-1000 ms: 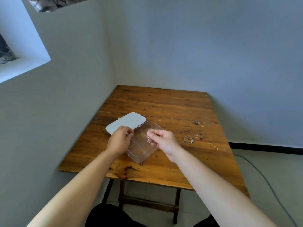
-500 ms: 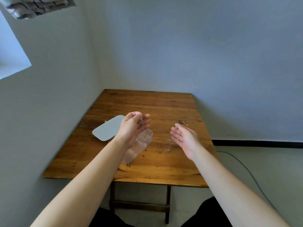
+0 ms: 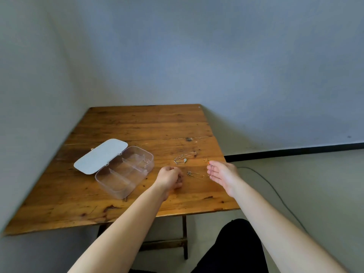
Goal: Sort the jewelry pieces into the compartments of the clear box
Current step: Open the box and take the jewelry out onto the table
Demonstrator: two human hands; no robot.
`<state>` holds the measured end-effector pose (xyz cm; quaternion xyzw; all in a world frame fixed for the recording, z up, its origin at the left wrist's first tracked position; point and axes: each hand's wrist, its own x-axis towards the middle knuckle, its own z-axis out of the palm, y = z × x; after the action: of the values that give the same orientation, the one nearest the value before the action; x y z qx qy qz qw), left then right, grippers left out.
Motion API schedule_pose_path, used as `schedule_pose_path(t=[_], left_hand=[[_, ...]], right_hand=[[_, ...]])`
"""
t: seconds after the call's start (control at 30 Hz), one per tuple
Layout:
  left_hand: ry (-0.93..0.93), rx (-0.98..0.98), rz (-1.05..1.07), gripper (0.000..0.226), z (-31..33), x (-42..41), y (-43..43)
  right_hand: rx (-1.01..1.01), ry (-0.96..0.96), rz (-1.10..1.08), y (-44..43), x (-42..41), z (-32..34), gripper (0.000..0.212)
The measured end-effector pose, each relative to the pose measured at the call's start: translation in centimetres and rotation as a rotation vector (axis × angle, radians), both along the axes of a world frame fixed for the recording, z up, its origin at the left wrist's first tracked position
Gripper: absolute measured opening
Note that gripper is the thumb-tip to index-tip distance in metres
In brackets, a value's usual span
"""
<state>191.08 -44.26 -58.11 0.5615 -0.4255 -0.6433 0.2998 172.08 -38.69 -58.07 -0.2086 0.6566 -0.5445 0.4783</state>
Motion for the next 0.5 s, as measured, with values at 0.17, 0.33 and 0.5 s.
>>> schedule_pose_path(t=[0.17,0.33,0.5], left_hand=[[-0.049,-0.006,0.041,0.019,0.4,0.1,-0.2],[-0.135,-0.081,0.01,0.015,0.9,1.3,-0.4],[-0.27,-0.418,0.062,0.021,2.0,4.2,-1.0]], right_hand=[[0.088,0.237,0.081,0.6,-0.7,-1.0,0.022],[0.158,0.797,0.28,0.2,-0.9,-0.2,0.046],[0.18,1.189,0.299,-0.5,-0.6,0.5,0.047]])
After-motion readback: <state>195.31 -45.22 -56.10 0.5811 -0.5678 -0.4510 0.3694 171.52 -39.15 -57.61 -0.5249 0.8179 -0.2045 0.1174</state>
